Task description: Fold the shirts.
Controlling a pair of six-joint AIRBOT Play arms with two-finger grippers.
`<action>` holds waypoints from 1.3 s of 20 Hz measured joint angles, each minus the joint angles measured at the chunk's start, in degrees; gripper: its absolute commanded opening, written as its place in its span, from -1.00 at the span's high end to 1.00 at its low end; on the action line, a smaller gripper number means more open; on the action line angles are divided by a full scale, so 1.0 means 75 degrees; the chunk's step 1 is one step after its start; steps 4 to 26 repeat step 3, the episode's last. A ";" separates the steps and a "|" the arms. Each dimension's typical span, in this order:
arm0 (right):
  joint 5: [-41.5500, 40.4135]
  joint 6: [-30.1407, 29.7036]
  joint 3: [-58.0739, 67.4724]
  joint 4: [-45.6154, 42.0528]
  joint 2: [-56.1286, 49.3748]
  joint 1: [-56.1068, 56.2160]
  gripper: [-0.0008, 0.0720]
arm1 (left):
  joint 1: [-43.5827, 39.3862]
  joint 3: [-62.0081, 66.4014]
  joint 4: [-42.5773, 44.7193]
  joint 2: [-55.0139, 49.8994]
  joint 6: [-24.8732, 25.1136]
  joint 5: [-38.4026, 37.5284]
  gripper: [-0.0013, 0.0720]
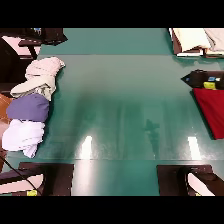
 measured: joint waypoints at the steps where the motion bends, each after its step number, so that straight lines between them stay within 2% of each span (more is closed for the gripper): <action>1: -0.0035 0.0003 0.0000 -0.0003 0.0015 0.0204 0.93 | 0.0000 0.0000 0.0000 0.0000 0.0000 0.0000 0.89; 26: -0.0058 0.0006 0.0003 0.0009 0.0032 0.0458 0.93 | 0.0000 0.0000 0.0000 0.0000 0.0000 0.0003 0.89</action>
